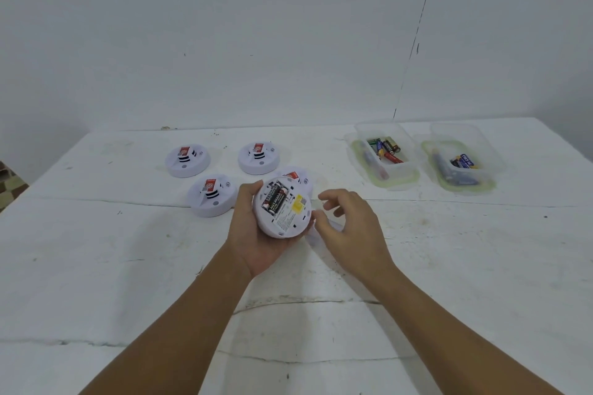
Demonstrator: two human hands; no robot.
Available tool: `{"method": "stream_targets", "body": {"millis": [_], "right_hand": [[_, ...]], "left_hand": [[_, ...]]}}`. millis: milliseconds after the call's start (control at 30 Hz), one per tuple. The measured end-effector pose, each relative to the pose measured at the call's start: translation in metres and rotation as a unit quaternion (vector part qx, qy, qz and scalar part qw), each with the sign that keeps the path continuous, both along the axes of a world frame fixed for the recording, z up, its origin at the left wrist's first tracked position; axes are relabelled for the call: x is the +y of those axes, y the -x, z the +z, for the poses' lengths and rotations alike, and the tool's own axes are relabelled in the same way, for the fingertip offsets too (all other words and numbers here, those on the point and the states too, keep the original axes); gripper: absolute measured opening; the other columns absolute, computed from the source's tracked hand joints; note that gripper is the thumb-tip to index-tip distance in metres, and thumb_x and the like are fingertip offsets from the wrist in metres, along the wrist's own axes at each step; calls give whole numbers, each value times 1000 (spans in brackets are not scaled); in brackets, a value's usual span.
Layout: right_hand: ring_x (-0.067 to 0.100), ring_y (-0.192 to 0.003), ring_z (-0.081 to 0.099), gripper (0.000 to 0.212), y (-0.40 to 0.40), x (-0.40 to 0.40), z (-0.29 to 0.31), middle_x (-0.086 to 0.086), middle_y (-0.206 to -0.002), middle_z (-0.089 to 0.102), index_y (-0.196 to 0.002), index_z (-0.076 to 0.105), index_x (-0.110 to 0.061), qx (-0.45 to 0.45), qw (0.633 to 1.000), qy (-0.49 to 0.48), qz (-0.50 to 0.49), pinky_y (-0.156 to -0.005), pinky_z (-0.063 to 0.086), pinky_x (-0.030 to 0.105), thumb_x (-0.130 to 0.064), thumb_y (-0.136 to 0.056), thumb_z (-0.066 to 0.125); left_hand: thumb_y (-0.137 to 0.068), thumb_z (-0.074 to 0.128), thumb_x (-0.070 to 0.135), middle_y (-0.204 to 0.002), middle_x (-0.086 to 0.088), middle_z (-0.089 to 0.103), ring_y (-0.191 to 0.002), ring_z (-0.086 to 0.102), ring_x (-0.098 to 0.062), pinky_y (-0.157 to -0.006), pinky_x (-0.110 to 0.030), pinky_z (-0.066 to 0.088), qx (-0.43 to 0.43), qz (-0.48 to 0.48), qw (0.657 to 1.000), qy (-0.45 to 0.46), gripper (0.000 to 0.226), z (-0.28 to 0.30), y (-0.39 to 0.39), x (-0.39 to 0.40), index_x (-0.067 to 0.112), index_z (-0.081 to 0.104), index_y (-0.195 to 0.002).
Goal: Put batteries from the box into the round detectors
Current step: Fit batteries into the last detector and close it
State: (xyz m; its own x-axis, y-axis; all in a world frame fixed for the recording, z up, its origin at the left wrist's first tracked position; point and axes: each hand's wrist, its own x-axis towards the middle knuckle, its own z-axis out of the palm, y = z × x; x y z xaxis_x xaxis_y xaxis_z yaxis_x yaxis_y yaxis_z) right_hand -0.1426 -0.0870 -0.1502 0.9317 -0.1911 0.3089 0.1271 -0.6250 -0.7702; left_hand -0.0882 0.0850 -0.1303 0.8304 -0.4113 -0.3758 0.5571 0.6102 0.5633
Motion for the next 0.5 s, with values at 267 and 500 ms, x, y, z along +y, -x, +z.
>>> {"method": "stream_targets", "body": {"millis": [267, 500], "right_hand": [[2, -96, 60, 31, -9, 14, 6, -15, -108, 63, -116, 70, -30, 3, 998, 16, 55, -84, 49, 21, -44, -90, 76], [1, -96, 60, 35, -12, 25, 8, -15, -108, 63, -115, 70, -33, 12, 999, 13, 51, -82, 50, 21, -47, -85, 79]], "left_hand": [[-94, 52, 46, -126, -17, 69, -117, 63, -33, -104, -48, 48, -14, -50, 998, -36, 49, -16, 0, -4, 12, 72, -123], [-95, 47, 43, -119, -13, 70, -104, 69, -28, -84, -40, 57, -12, -52, 998, -45, 44, -16, -1, -4, 15, 71, -119]]}}
